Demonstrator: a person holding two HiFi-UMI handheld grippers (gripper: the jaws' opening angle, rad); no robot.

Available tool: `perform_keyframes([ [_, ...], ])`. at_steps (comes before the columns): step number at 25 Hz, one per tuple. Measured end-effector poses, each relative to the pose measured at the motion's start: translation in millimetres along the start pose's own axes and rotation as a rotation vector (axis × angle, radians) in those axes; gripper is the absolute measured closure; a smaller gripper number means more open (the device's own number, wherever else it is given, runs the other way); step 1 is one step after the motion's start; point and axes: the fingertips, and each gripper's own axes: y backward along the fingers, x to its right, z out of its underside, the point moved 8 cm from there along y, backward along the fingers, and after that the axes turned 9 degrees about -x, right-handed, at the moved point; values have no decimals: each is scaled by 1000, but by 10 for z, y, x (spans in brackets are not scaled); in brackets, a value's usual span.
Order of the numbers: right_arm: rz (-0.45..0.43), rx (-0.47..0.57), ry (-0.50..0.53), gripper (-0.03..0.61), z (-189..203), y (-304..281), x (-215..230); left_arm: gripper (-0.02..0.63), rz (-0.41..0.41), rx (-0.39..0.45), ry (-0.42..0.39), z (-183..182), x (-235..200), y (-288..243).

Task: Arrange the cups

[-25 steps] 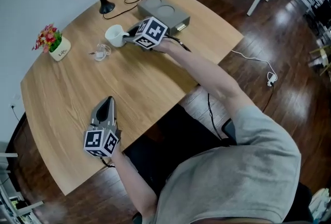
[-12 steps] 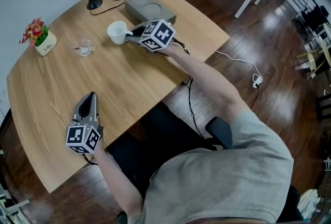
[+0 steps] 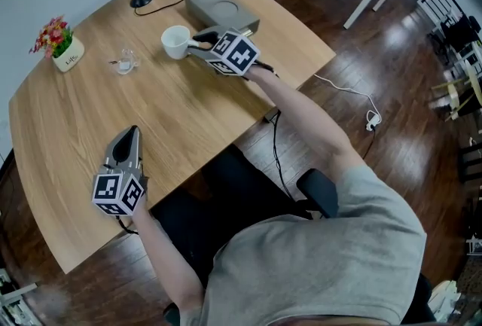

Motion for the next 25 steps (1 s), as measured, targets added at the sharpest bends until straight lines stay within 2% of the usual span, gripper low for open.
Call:
perform_keyframes([
  [3, -14, 2, -14, 452, -32, 8, 10, 611, -2, 1, 1, 3, 3, 9],
  [6, -44, -1, -15, 503, -42, -30, 5, 611, -2, 2, 1, 7, 9, 8],
  [13, -80, 4, -46, 517, -69, 8, 51, 611, -2, 0, 1, 1, 9, 4],
  [17, -69, 27, -49, 516, -65, 42, 40, 611, -4, -3, 4, 6, 4, 10],
  [22, -65, 125, -95, 515, -169, 245, 178, 611, -4, -1, 1, 18, 7, 22],
  [25, -4, 190, -129, 515, -316, 480, 546, 611, -3, -1, -1, 9, 8, 13],
])
